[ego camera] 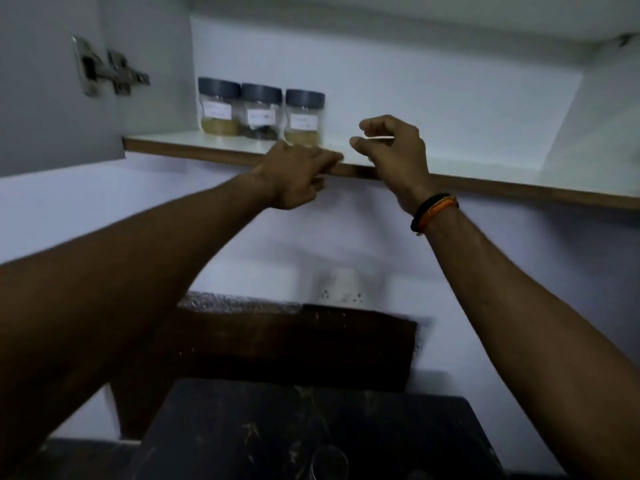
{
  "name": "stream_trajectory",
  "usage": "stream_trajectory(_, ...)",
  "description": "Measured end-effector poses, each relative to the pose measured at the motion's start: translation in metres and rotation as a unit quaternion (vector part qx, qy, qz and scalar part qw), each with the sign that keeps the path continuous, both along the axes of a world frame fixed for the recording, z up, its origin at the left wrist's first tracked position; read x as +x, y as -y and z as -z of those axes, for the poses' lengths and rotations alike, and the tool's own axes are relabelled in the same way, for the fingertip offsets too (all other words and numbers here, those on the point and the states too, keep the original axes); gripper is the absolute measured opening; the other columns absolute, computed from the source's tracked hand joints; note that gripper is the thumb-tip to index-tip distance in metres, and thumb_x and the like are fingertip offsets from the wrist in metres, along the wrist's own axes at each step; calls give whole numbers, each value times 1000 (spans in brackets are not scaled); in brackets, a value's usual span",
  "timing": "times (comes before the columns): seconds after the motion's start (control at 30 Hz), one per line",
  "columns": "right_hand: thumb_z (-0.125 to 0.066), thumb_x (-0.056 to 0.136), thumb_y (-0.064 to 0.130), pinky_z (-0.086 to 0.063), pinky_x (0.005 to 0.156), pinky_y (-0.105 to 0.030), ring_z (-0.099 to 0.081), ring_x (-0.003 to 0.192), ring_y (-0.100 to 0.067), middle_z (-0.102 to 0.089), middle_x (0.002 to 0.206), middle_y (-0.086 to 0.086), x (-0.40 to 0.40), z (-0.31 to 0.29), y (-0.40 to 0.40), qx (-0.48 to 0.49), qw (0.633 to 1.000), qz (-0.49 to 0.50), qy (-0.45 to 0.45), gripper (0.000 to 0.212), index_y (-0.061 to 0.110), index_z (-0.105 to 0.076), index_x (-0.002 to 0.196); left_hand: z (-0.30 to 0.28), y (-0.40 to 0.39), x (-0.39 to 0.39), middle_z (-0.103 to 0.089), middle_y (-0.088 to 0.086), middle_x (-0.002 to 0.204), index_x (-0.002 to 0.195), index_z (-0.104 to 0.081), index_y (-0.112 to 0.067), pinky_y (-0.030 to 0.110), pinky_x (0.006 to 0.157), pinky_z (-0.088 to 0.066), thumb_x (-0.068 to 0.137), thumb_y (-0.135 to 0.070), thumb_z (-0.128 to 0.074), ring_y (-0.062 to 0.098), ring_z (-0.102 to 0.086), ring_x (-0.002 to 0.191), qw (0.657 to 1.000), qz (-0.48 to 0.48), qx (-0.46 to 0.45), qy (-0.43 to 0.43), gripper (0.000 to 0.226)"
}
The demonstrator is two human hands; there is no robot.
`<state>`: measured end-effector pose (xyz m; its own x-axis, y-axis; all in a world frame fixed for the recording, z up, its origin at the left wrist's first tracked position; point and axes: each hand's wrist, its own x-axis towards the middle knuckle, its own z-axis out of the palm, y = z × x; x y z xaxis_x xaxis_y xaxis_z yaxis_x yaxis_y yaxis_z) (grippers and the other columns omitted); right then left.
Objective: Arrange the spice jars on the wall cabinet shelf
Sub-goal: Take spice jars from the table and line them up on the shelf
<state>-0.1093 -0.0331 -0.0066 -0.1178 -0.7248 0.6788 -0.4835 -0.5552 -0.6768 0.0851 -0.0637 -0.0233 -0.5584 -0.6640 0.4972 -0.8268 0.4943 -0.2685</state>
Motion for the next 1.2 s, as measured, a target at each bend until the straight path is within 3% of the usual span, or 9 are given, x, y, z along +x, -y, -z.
stream_trajectory(0.13,-73,88,16,-58,88,-26,-68,100,-14,-72,111,-1,-14,37,-33,-68,997,36,7,22,10,-73,109,29,-17,-7,-36,21,150,156,-21,-12,52,112,-25,88,-45,-61,41,-38,134,997,-45,-62,-3,85)
stream_trajectory(0.23,-71,88,13,-56,86,-20,-69,96,-11,-74,105,-3,-25,80,-54,-51,997,57,19,18,8,-75,105,61,-40,-25,-23,28,158,155,-24,-9,58,119,-17,85,-38,-61,46,-23,145,994,-22,-77,-70,84)
stream_trajectory(0.43,-72,88,11,-57,85,-31,-71,91,-21,-77,93,-6,-41,198,-91,103,991,68,51,9,8,-76,96,186,-86,-66,-12,18,165,158,-21,-12,48,118,-24,88,-23,-65,37,-19,150,967,137,172,-133,83)
stream_trajectory(0.57,-72,90,13,-46,72,-1,-63,82,15,-70,88,16,-53,290,-123,211,973,83,37,11,20,-74,97,283,-120,-86,-12,13,165,159,-17,-19,48,119,-26,88,-24,-67,37,-23,148,928,100,322,-155,86)
stream_trajectory(0.63,-71,91,13,-48,75,-6,-65,89,9,-68,91,15,-60,333,-140,275,956,97,41,12,18,-73,102,326,-138,-91,-13,9,165,159,-16,-24,50,118,-30,89,-22,-68,36,-25,147,904,79,392,-154,87)
stream_trajectory(0.73,-68,94,20,-53,94,-30,-65,106,-11,-70,110,4,-66,385,-168,385,916,111,18,19,21,-69,113,378,-168,-96,-16,6,163,158,-16,-28,49,116,-33,90,-19,-66,31,-27,146,864,52,476,-157,84)
stream_trajectory(0.9,-69,91,17,-44,81,-14,-66,106,-14,-68,104,6,-67,435,-221,439,884,163,-3,19,20,-70,110,431,-208,-103,-23,11,161,158,-17,-20,47,119,-28,90,-26,-66,31,-24,148,829,36,541,-137,85)
stream_trajectory(1.0,-67,92,16,-44,89,-21,-64,110,-19,-69,112,-1,-60,455,-244,444,874,187,-59,20,16,-69,112,452,-224,-104,-28,11,159,157,-20,-21,44,117,-31,90,-23,-64,29,-31,145,807,38,571,-146,80)
stream_trajectory(1.2,-71,85,43,-37,113,-37,-44,135,-28,-44,149,-9,-55,495,-272,494,824,203,-191,70,16,-46,144,472,-244,-97,-37,11,153,154,-27,-25,38,108,-41,86,-25,-63,29,-41,137,796,33,580,-168,77)
